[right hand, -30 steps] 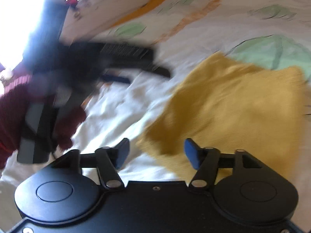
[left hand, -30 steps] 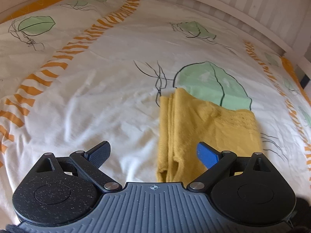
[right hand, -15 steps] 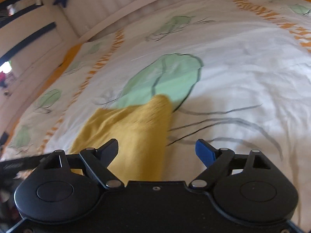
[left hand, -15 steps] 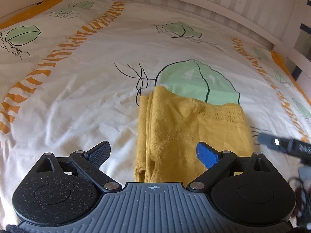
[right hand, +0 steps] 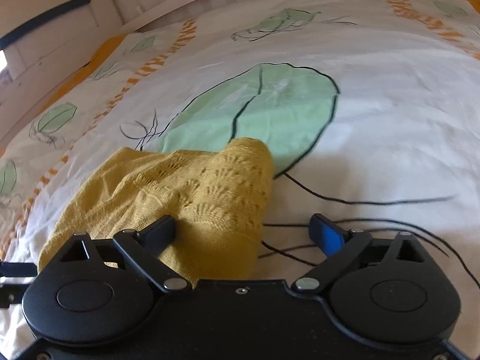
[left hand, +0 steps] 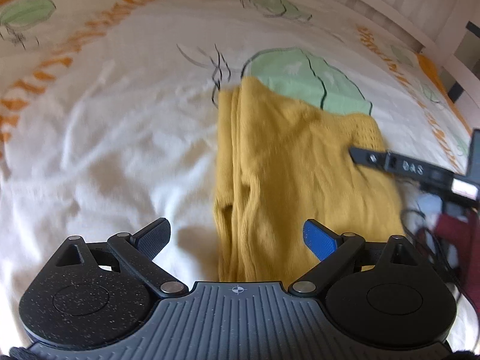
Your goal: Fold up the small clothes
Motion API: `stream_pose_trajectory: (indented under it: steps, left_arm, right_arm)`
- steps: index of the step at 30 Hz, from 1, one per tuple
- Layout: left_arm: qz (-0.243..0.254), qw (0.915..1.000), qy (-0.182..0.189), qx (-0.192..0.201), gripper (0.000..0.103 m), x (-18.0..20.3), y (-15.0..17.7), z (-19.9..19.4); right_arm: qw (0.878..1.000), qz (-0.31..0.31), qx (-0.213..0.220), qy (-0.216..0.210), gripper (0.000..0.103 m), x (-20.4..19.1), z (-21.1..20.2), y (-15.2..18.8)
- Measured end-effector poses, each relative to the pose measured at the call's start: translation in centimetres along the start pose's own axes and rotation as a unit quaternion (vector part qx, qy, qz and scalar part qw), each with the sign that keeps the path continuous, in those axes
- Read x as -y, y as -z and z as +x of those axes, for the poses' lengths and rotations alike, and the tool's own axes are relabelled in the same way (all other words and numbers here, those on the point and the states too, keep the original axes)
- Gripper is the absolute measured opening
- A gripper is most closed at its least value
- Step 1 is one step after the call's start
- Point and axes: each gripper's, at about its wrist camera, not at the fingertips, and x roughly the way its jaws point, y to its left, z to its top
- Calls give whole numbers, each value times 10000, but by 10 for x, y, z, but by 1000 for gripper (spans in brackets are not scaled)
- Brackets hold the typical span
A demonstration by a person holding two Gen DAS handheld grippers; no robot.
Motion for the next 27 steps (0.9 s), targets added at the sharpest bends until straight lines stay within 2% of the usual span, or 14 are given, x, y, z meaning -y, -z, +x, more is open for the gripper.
stream_pose_trajectory:
  steps: [3,8,11,16,20,23,27]
  left_arm:
    - [-187,9992,277,-196,96,-3,5,5]
    - [-281,9988,298,-254,96,-3,5,12]
    - [-471,9973,480,-299,96,-5,6,5]
    - [-447,9962,644,-393,96,0,17,-8]
    - [-329,9959,584,-602,95,1,21,-4]
    - [-459,9952,613,-617,95,-3,19,2]
    - [-648,9940,786,-403,95,-7,14,12]
  right_arm:
    - [9998,16,5,-185,98,3,2,-2]
    - [9982,106,-7,-595,99,12,-1,-1]
    - [9957,238,-57,-898,99,17,-4,0]
    - [9907,424,-122,-1288,99,23,-9,3]
    - [9876,549,-132,-1465,99,27,-10,5]
    - [9864,592,-128,-1526,100,29,-9,4]
    - [9831,711,-100,-1683,103,30,-5,4]
